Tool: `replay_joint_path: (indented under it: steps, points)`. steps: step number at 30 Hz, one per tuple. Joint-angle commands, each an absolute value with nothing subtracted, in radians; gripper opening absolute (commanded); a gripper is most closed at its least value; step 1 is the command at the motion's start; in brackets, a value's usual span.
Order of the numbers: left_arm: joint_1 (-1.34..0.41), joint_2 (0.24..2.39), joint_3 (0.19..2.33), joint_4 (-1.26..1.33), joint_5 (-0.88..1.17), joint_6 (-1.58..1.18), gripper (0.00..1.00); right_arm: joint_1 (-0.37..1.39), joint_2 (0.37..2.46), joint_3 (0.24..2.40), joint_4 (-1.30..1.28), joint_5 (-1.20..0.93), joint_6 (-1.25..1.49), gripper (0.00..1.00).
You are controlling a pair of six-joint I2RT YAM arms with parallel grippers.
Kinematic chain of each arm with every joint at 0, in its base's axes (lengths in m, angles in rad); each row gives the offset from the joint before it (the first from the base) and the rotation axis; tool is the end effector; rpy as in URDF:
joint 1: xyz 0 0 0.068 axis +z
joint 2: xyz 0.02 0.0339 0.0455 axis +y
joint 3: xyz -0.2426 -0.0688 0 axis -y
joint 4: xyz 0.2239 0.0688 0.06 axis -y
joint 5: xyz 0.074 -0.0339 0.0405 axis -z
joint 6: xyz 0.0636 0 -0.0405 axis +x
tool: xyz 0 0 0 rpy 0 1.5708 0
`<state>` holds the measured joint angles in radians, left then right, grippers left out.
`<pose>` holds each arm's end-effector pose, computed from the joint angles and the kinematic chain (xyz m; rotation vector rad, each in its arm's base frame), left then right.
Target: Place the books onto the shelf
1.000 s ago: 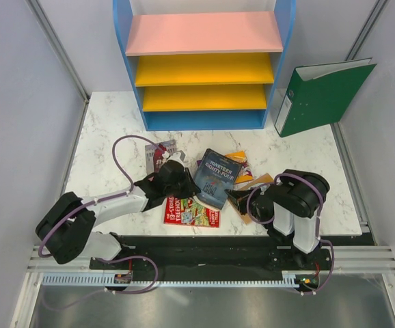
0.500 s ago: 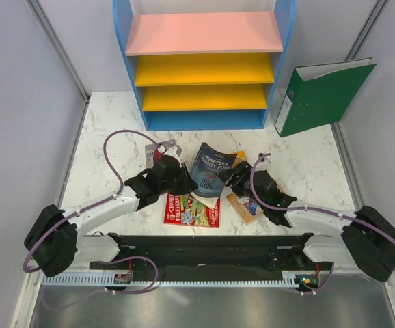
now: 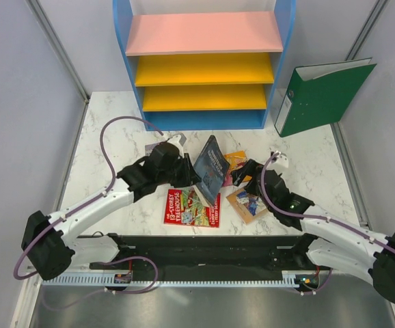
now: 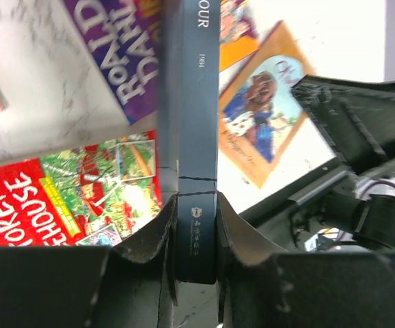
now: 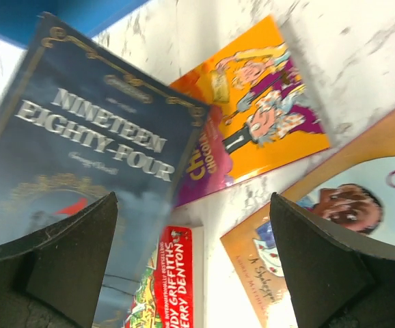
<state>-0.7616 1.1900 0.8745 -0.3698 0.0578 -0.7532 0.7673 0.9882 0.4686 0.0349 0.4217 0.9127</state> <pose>0.1912 -0.1874 0.2393 0.0431 2.4055 -0.8342 0.1818 0.1392 0.1955 0.4132 2.0262 0.6288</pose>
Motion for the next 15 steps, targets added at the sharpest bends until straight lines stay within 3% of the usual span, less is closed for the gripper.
replay_joint_path:
  steps: [1,15]
  points:
    - [-0.761,1.140,1.096,-0.350,0.074,-0.671,0.02,0.762,0.884,0.431,-0.026,0.534,0.880,0.98]
    - [-0.615,1.341,1.642,-0.336,0.311,-0.635,0.02,0.761,0.914,0.419,-0.023,0.537,0.896,0.98]
